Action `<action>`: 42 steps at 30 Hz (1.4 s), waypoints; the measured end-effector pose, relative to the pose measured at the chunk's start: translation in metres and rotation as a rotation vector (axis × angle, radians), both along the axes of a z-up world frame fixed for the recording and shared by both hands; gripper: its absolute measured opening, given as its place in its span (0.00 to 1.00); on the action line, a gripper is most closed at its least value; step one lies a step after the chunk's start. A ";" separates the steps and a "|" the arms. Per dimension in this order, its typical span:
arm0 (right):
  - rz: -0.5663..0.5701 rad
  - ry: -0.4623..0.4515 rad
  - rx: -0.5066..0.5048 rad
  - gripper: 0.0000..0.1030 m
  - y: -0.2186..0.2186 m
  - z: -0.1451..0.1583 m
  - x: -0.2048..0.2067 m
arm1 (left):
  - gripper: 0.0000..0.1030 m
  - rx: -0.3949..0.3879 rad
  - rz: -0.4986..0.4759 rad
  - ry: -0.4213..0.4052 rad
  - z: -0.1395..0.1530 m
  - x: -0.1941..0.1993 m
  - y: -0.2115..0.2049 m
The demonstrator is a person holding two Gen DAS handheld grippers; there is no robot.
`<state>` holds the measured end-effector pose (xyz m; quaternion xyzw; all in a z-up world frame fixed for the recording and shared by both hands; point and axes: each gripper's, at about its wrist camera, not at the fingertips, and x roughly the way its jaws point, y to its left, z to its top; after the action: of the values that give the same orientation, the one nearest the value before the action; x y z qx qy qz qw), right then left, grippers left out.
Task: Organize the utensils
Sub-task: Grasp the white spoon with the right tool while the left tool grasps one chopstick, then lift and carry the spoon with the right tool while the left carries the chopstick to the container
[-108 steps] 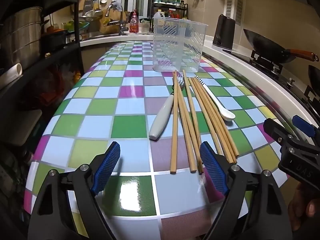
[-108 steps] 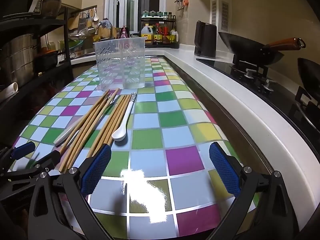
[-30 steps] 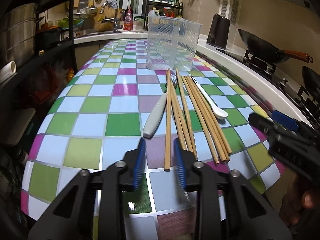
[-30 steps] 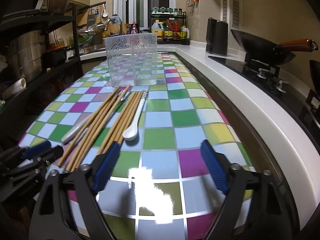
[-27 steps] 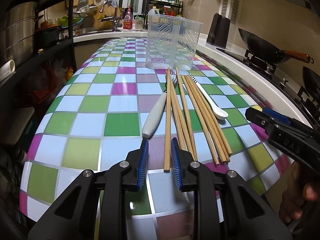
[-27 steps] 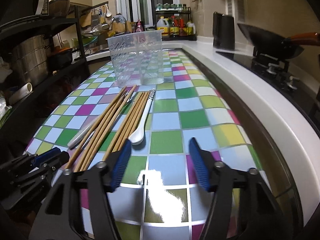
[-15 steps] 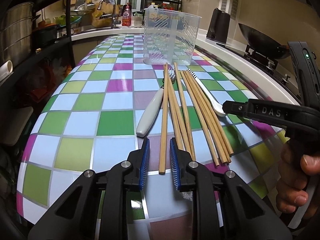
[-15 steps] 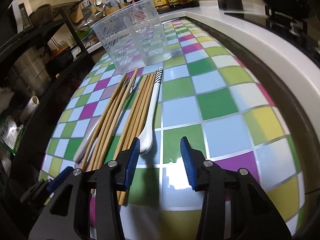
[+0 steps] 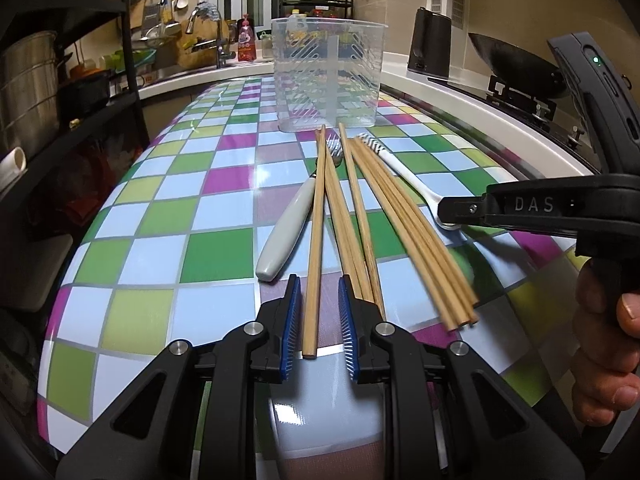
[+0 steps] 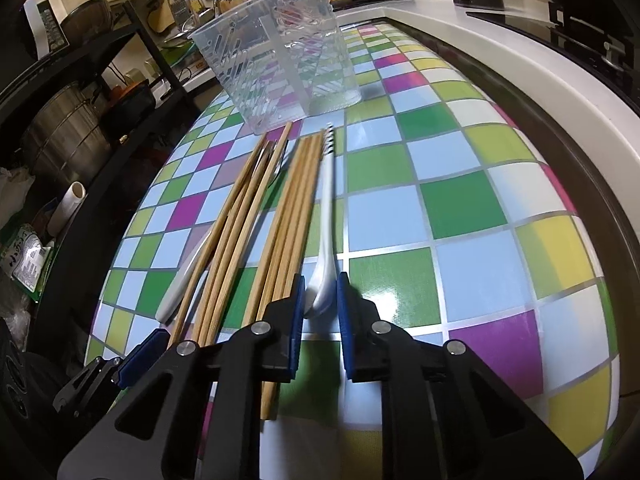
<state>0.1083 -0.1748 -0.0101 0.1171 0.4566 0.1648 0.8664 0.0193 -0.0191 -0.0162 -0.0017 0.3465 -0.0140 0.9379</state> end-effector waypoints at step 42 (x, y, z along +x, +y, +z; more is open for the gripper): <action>-0.097 -0.091 -0.183 0.11 -0.006 0.005 -0.018 | 0.07 0.046 0.037 -0.061 -0.003 -0.005 -0.010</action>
<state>0.0902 -0.1805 -0.0051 0.0521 0.4238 0.0854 0.9002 0.0141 -0.0287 -0.0187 0.0139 0.3180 0.0114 0.9479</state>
